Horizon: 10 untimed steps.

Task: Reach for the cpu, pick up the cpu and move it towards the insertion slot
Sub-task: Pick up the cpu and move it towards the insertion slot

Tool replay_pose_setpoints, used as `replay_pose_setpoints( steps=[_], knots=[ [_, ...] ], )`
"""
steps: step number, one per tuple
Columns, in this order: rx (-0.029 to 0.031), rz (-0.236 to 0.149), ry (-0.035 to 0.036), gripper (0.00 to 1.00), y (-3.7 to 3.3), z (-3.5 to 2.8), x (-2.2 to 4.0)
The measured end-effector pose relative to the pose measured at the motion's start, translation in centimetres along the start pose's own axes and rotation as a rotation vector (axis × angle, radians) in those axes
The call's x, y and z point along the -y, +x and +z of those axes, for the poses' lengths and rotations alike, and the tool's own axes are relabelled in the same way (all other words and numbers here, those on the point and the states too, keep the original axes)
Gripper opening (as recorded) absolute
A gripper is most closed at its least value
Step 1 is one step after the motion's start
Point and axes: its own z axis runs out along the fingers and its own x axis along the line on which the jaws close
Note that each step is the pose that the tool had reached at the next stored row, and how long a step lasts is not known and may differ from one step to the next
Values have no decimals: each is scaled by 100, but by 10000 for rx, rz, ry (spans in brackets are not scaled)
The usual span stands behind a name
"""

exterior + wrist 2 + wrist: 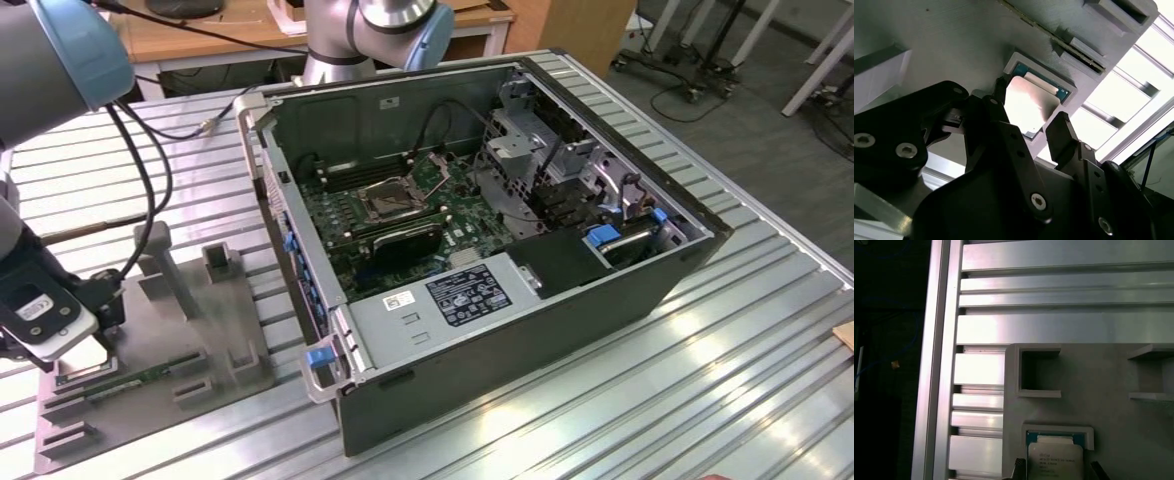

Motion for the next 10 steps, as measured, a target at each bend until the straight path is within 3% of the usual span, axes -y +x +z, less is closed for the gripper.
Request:
replay_pose_setpoints(
  steps=[10],
  knots=[
    [0,1,0,59,-1,38,1]
  ],
)
